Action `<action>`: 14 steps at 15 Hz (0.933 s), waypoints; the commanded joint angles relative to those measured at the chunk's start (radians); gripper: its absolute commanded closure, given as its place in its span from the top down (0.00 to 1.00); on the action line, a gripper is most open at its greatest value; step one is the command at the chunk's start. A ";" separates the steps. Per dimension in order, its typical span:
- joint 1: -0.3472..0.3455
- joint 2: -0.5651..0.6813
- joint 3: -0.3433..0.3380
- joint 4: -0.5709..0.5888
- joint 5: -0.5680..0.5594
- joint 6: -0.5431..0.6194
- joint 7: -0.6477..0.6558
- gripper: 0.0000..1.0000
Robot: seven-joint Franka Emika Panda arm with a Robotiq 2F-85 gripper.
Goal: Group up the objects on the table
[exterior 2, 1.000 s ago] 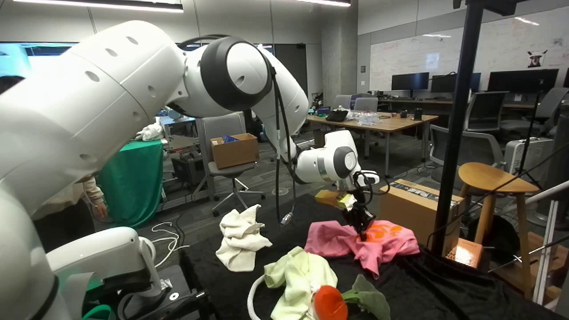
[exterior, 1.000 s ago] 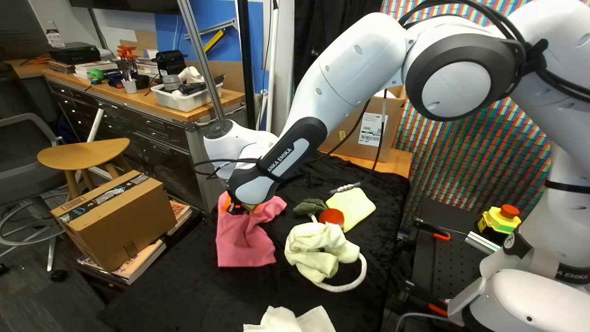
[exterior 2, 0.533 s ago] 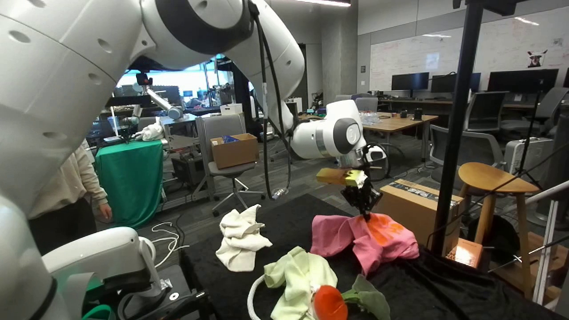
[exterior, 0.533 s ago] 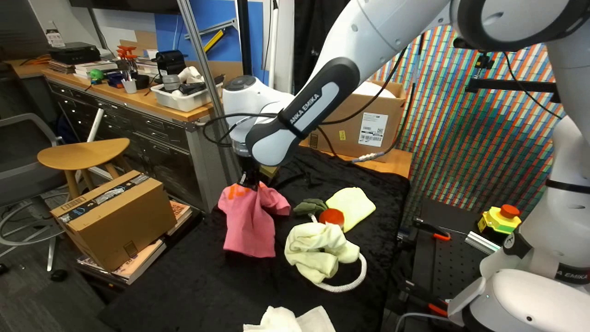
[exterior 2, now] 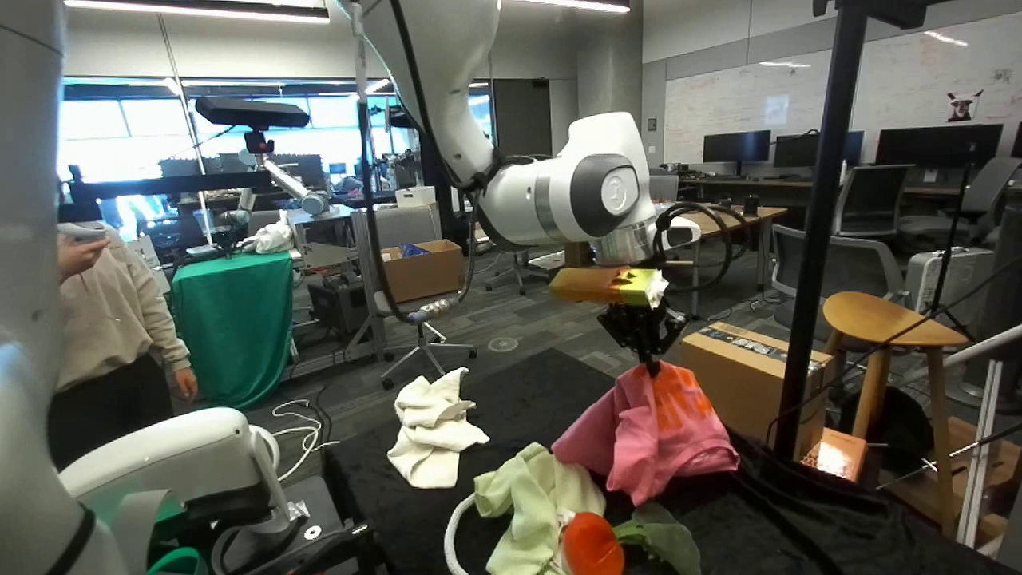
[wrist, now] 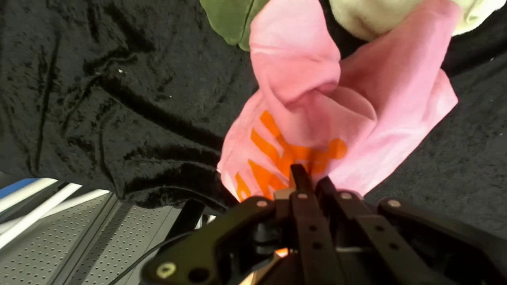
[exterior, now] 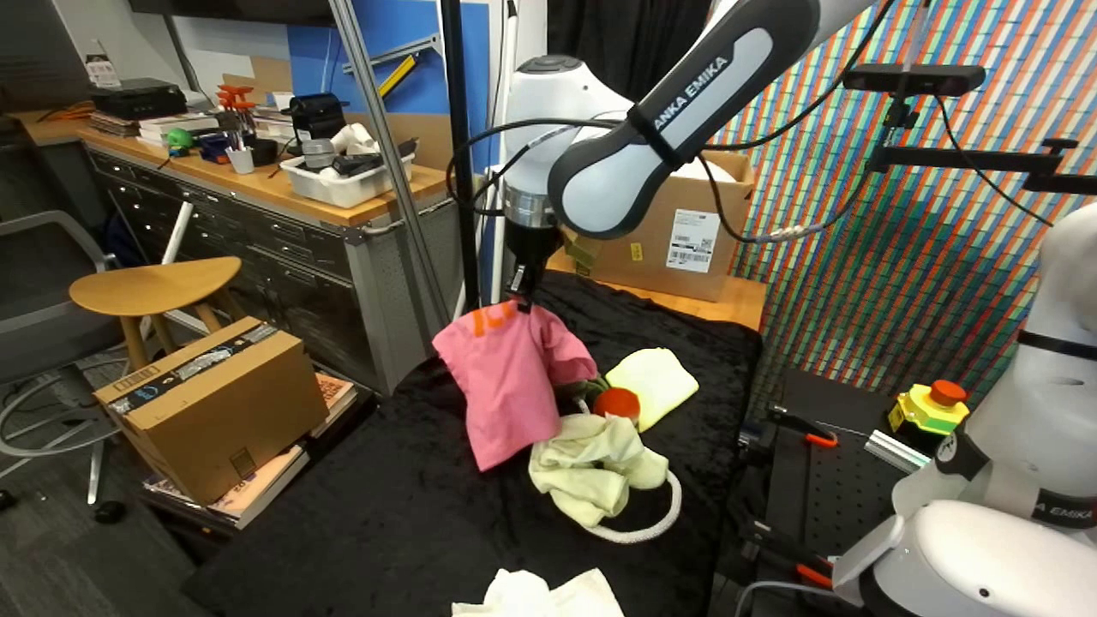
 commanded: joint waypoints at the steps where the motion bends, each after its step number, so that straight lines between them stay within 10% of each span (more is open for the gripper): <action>1: -0.072 -0.180 0.044 -0.171 0.038 0.047 -0.107 0.07; 14: -0.163 -0.489 0.007 -0.412 0.144 0.044 -0.239 0.08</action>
